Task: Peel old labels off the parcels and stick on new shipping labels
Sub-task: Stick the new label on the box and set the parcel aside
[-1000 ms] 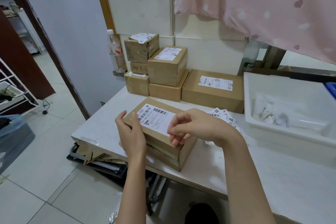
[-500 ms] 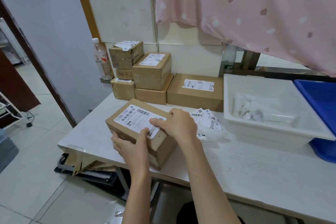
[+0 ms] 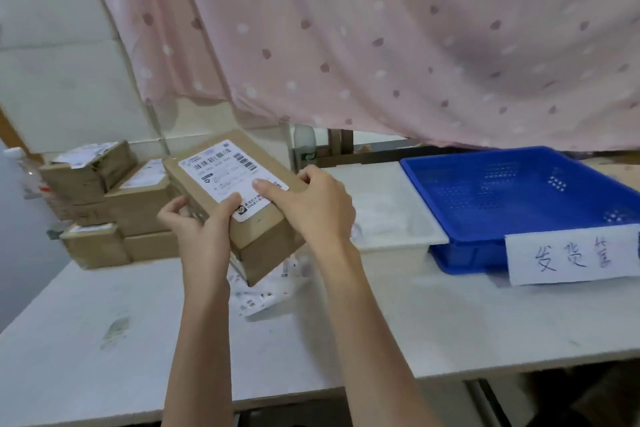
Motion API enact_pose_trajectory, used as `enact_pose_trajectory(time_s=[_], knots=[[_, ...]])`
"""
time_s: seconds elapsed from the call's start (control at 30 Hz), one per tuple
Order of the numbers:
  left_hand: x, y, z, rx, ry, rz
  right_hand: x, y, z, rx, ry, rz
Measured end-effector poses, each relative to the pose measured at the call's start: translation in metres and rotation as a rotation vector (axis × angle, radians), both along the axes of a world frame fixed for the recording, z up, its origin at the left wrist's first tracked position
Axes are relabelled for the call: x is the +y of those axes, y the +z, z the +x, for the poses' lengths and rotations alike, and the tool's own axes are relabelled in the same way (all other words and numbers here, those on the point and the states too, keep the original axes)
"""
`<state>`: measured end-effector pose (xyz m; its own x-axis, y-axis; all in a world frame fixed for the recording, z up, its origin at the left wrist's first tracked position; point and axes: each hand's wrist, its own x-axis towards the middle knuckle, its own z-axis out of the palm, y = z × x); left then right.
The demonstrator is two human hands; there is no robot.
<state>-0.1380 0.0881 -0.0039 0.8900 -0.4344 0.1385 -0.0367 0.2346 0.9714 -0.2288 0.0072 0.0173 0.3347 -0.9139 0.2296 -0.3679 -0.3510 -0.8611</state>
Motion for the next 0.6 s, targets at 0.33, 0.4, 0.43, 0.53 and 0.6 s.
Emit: enact_pose_trajectory(time_s=[0.33,0.4,0.43,0.53,0.6], knots=[[-0.208,0.018,-0.139,-0.021,-0.519,0.103,-0.148,0.014,-0.182,-0.042,-0.454,0.045],[-0.245,0.011,-0.162,-0.014,-0.591,0.140,-0.173,0.009,-0.209,-0.024,-0.525,0.069],[-0.261,0.006,-0.172,-0.002,-0.621,0.160,-0.184,0.005,-0.220,-0.011,-0.556,0.086],[-0.297,-0.014,-0.191,0.071,-0.714,0.242,-0.211,-0.010,-0.240,0.037,-0.612,0.127],[-0.311,-0.025,-0.193,0.115,-0.730,0.308,-0.227,-0.021,-0.242,0.071,-0.621,0.155]])
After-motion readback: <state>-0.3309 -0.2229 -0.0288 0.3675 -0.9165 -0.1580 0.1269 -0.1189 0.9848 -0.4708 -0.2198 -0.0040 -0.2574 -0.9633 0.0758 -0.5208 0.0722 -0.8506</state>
